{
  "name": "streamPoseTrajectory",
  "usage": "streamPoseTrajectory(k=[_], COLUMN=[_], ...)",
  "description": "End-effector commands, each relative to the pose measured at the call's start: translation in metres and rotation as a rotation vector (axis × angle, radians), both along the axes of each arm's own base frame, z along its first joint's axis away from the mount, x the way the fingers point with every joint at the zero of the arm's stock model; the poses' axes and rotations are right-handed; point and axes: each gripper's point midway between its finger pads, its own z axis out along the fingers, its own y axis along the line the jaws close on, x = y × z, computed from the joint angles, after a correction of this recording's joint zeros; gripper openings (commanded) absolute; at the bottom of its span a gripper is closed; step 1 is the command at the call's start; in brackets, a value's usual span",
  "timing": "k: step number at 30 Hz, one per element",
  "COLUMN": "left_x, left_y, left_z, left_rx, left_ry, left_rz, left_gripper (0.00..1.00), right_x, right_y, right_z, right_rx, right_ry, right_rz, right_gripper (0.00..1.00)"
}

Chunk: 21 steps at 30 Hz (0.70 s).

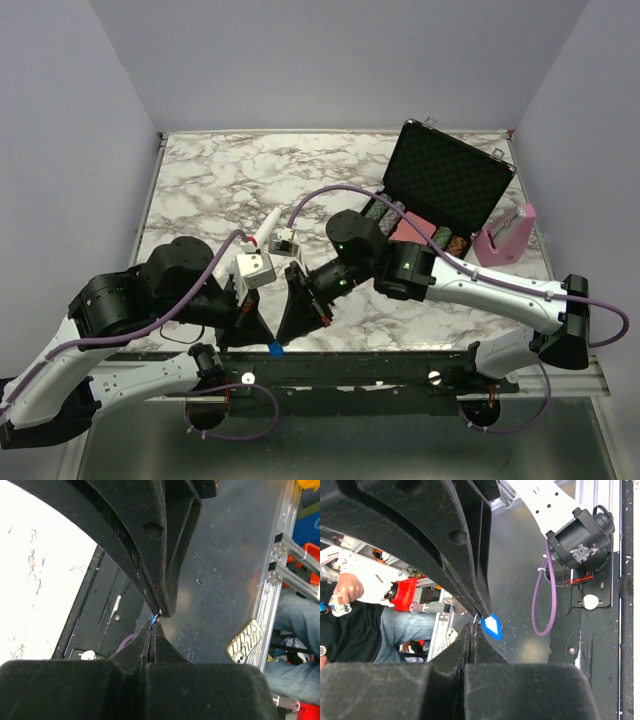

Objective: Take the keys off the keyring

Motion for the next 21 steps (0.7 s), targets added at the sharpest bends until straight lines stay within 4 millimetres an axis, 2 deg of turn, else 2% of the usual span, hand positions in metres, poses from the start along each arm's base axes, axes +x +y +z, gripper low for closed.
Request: streamPoseTrajectory(k=[1,11,21], left_x=[0.021,0.031,0.04], left_y=[-0.014,-0.015,-0.018], left_z=[0.009,-0.001,0.003], left_rx=[-0.009,0.084,0.111], left_ry=[-0.117,-0.13,-0.163], left_rz=[-0.008,-0.015,0.0], left_gripper=[0.0,0.0,0.0], right_x=[-0.008,-0.012,-0.02], right_y=[0.004,0.008,0.014], right_z=[0.0,-0.019,-0.04], right_rx=[-0.007,-0.044,-0.099], right_ry=[0.015,0.038,0.059], right_rz=[0.054,0.068,0.092], right_gripper=[0.01,0.01,0.01])
